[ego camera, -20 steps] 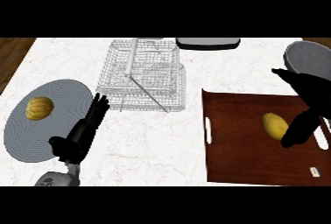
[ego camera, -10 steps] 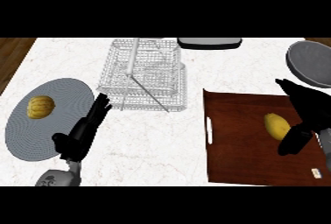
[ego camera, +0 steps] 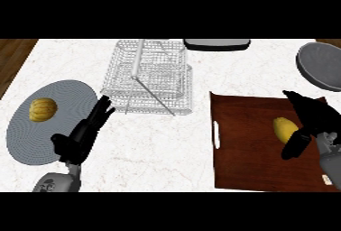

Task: Pick the lemon from the tray and place it in the tiered basket

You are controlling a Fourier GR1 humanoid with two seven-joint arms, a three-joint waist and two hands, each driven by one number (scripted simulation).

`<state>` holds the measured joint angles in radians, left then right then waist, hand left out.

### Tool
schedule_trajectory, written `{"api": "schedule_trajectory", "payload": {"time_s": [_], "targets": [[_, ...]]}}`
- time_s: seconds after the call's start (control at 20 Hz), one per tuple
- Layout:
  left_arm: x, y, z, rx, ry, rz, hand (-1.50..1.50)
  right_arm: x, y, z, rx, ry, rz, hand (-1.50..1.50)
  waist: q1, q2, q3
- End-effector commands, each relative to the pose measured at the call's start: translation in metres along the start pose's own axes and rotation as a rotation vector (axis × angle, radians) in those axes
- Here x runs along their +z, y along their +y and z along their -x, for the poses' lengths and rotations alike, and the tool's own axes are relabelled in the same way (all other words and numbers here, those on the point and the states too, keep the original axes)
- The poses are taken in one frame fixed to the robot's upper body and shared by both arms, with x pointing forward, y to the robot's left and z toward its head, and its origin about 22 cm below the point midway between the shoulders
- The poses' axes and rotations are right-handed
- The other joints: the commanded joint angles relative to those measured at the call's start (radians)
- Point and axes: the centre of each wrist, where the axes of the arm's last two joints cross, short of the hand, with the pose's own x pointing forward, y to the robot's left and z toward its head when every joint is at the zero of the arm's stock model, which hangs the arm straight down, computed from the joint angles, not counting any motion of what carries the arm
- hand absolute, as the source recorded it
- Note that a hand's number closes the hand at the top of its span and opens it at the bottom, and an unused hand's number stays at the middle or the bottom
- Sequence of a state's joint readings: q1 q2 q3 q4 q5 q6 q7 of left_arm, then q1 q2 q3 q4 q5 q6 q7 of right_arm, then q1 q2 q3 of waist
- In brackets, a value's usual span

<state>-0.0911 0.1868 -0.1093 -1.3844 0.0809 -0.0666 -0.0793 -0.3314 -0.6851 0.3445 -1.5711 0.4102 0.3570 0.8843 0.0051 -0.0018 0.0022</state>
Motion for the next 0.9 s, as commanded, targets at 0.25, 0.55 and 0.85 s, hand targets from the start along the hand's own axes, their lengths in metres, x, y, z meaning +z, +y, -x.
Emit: {"api": "schedule_trajectory", "payload": {"time_s": [0.25,0.55,0.85], "targets": [[-0.003,-0.010,-0.014,0.014,0.004,-0.003,0.00,-0.019,0.034,0.013,0.002,0.103,-0.031,-1.50,-0.004,0.001,-0.002],[-0.004,-0.018,-0.009,0.009,0.003,0.009,0.00,-0.036,0.037,0.044,-0.007,0.083,-0.031,-1.50,-0.003,0.002,-0.002],[-0.015,-0.019,0.006,0.010,-0.003,0.017,0.00,-0.044,0.064,0.033,-0.026,0.074,-0.064,-1.50,-0.005,0.003,-0.002]]}}
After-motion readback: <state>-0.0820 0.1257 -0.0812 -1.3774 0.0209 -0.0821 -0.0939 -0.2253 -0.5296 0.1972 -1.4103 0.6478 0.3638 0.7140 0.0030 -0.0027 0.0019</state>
